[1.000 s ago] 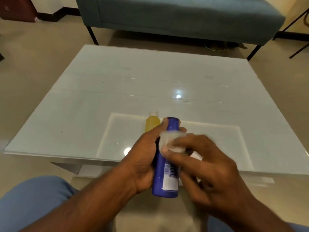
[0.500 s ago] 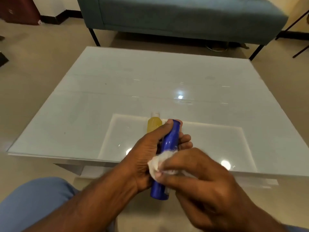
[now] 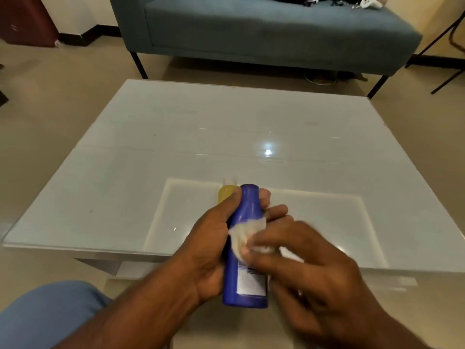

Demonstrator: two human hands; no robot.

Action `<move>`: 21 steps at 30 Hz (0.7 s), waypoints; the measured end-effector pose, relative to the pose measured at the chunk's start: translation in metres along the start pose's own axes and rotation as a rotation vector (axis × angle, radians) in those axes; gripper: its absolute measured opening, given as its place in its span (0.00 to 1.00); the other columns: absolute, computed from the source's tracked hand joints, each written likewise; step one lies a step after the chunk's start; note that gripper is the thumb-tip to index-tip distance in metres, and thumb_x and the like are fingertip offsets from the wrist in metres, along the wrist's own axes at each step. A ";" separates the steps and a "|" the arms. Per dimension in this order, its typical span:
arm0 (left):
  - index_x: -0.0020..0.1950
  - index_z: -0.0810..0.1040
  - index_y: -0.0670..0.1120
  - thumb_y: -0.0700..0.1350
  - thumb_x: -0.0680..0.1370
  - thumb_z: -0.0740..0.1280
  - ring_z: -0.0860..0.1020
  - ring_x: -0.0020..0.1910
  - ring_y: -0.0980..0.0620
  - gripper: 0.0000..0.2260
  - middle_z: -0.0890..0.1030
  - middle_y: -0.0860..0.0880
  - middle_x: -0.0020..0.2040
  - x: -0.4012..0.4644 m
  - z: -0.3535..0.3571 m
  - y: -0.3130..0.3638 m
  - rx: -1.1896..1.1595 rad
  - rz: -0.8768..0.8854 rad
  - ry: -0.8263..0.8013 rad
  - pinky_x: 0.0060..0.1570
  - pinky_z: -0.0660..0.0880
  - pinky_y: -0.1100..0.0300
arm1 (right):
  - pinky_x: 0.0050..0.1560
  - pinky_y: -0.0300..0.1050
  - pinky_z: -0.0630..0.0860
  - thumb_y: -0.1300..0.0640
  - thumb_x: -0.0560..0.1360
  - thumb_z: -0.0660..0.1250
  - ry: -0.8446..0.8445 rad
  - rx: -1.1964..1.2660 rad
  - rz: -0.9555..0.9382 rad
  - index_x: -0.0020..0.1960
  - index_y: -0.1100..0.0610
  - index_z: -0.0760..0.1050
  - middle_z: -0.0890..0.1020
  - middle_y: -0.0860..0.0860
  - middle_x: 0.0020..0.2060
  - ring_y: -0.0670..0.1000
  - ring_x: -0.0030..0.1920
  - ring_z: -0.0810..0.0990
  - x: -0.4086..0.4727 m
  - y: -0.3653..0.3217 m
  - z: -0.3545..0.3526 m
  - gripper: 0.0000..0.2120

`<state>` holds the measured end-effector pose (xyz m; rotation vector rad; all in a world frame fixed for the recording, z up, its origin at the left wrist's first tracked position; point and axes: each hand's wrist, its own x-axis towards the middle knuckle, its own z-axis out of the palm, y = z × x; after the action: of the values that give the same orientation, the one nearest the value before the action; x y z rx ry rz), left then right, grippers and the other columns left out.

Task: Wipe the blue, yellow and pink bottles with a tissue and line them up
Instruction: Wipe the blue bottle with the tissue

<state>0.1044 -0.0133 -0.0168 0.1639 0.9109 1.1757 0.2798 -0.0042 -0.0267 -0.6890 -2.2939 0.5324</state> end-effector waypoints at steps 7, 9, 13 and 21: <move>0.58 0.84 0.40 0.59 0.78 0.67 0.85 0.48 0.42 0.23 0.85 0.38 0.55 -0.003 -0.002 0.003 0.088 -0.017 0.008 0.48 0.82 0.49 | 0.58 0.34 0.79 0.51 0.84 0.66 -0.003 0.064 0.090 0.59 0.49 0.86 0.84 0.43 0.57 0.43 0.59 0.82 0.011 0.002 -0.006 0.11; 0.59 0.83 0.40 0.58 0.75 0.70 0.85 0.41 0.42 0.23 0.86 0.37 0.50 -0.005 0.000 -0.006 0.147 -0.008 0.021 0.40 0.83 0.51 | 0.58 0.36 0.80 0.50 0.85 0.61 0.062 -0.112 0.036 0.67 0.56 0.81 0.80 0.50 0.65 0.50 0.67 0.78 0.013 0.008 -0.014 0.17; 0.61 0.82 0.40 0.57 0.79 0.66 0.86 0.44 0.42 0.22 0.86 0.37 0.52 -0.004 0.005 0.000 0.092 0.027 0.061 0.43 0.83 0.50 | 0.61 0.29 0.76 0.42 0.85 0.59 0.000 0.035 0.118 0.65 0.53 0.83 0.81 0.45 0.62 0.46 0.65 0.79 0.015 0.004 -0.009 0.21; 0.60 0.81 0.40 0.58 0.80 0.64 0.86 0.52 0.39 0.22 0.85 0.36 0.57 0.003 0.004 0.014 0.012 0.034 0.073 0.53 0.83 0.45 | 0.57 0.26 0.77 0.41 0.85 0.60 -0.051 0.059 0.109 0.63 0.48 0.84 0.82 0.39 0.59 0.40 0.60 0.81 0.019 0.012 -0.009 0.18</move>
<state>0.0970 -0.0039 -0.0081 0.1474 0.9830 1.2139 0.2784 0.0180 -0.0175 -0.7834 -2.2873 0.6729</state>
